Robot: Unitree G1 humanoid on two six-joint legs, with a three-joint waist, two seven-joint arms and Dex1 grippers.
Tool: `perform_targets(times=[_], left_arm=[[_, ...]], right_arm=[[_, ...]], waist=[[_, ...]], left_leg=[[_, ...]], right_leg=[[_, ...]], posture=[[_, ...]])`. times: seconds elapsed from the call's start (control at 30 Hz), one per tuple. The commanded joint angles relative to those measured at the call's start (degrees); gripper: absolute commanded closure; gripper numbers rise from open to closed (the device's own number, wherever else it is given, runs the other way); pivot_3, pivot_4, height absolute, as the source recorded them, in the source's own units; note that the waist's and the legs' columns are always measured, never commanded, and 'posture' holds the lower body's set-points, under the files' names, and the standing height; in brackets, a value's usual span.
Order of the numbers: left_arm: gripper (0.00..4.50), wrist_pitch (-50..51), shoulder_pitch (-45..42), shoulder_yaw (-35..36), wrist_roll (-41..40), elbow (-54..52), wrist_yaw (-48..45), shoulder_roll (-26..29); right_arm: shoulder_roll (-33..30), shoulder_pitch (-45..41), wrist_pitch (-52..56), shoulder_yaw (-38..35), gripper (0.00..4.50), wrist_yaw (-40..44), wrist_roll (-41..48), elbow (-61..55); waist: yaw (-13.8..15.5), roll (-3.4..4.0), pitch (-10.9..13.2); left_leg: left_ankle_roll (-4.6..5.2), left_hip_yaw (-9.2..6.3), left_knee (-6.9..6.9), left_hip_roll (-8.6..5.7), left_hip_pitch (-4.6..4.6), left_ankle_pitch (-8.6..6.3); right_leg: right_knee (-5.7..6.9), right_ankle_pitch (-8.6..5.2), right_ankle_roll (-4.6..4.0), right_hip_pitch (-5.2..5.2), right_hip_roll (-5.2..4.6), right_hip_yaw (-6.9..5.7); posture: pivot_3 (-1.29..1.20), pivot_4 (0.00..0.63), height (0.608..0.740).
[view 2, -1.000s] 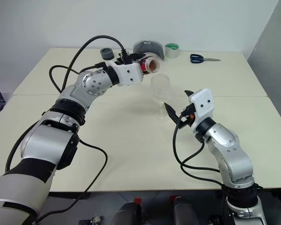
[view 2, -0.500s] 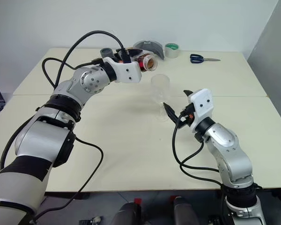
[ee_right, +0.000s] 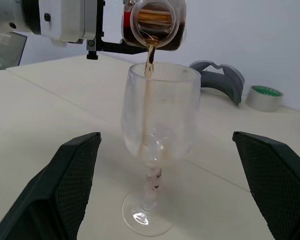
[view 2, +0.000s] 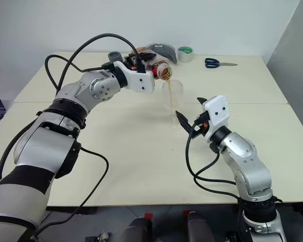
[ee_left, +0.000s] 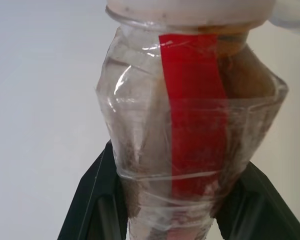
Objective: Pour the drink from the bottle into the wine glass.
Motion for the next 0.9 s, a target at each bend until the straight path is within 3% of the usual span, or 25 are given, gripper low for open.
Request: perform_targets(times=[0.03,0.9], left_arm=[[2.73,-0.12,-3.57,0.49,-0.32,-0.54,1.99,0.94],[2.73,0.84,-4.25,0.02,0.30,0.54,2.85,0.60]], right_arm=[[0.21,-0.74,-1.27,-0.40,0.00,0.14,0.13,-1.09],[0.62,1.49,0.05,0.95,0.00,1.17,1.73,-4.69]], waist=[[0.00,0.00,0.00],[-0.01,0.00,0.00]], left_leg=[[0.00,0.00,0.00,0.00,0.00,0.00],[0.00,0.00,0.04,0.00,0.00,0.00]], right_leg=[[0.00,0.00,0.00,0.00,0.00,0.00],[0.05,0.00,0.00,0.00,-0.01,0.00]], posture=[[0.00,0.150,0.740],[0.00,0.150,0.740]])
